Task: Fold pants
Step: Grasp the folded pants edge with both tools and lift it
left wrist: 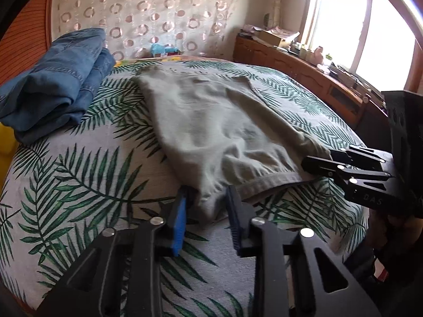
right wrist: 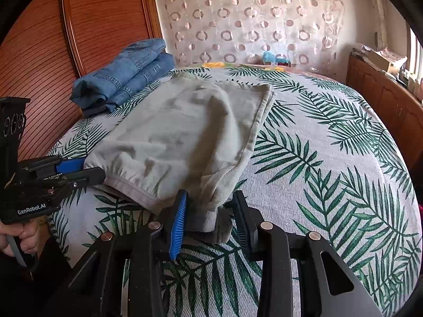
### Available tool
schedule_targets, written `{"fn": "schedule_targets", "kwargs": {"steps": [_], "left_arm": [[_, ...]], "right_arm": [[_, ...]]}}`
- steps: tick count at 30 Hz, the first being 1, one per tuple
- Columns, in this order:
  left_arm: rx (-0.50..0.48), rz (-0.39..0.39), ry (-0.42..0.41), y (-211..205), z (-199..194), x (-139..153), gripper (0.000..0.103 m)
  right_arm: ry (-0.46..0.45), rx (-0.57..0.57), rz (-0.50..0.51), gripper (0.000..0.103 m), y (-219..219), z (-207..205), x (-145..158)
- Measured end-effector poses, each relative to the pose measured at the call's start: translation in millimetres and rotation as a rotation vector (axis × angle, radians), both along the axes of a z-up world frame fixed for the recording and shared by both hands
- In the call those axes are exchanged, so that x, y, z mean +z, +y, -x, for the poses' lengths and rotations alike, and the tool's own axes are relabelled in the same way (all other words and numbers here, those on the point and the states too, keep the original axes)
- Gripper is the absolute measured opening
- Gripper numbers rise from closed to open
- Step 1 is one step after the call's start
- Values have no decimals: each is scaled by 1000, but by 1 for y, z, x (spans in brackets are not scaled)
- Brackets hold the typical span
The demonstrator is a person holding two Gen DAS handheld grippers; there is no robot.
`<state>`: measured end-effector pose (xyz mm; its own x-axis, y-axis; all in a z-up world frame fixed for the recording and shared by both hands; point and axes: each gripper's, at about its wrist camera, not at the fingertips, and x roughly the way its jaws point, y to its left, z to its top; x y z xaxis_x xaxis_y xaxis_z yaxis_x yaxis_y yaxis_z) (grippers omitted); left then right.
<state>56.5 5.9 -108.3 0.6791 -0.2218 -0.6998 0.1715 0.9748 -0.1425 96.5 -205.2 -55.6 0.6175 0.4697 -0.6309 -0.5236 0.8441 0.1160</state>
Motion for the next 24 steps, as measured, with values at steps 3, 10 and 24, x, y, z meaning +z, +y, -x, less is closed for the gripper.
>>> {"fn": "schedule_targets", "kwargs": {"steps": [3,10,24], "left_arm": [[0,-9,-6,-1,-1,-1,28],[-9,35,-36,1,5,9,12],[-60,93,-151,2,35,62,11]], "right_arm": [[8,16,-6,31,-1,0,1],[11,53,-36,11,-5,4,4],[-47,83,-120,10,-28,38,41]]}}
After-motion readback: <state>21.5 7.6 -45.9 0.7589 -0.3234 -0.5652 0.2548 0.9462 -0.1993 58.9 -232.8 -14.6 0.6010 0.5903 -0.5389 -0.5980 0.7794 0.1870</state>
